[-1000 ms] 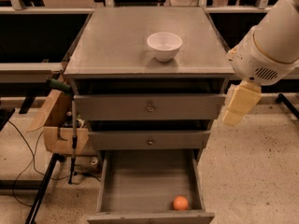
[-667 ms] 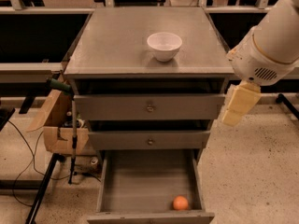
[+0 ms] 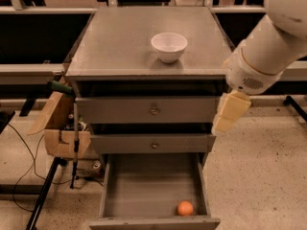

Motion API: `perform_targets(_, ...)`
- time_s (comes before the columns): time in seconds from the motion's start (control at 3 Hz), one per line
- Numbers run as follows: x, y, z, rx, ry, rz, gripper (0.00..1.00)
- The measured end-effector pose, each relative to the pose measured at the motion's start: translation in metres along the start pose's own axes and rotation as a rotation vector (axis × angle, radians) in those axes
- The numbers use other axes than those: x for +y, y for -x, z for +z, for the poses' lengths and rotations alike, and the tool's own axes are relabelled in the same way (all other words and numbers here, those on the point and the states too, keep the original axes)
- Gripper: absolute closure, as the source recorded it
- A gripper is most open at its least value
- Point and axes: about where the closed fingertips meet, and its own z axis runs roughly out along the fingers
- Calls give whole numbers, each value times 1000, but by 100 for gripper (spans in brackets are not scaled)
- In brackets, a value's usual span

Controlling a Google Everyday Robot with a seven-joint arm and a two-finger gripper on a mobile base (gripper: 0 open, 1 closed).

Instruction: Open top drawer

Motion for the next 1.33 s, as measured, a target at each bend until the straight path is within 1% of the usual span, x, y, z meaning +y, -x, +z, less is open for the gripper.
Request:
perform_targets(0.33, 2, -2, 7, 0, 0, 0, 0)
perform_targets(1.0, 0, -1, 21, -3, 22, 3, 0)
perform_targets(1.33, 1, -2, 25, -3, 22, 3, 0)
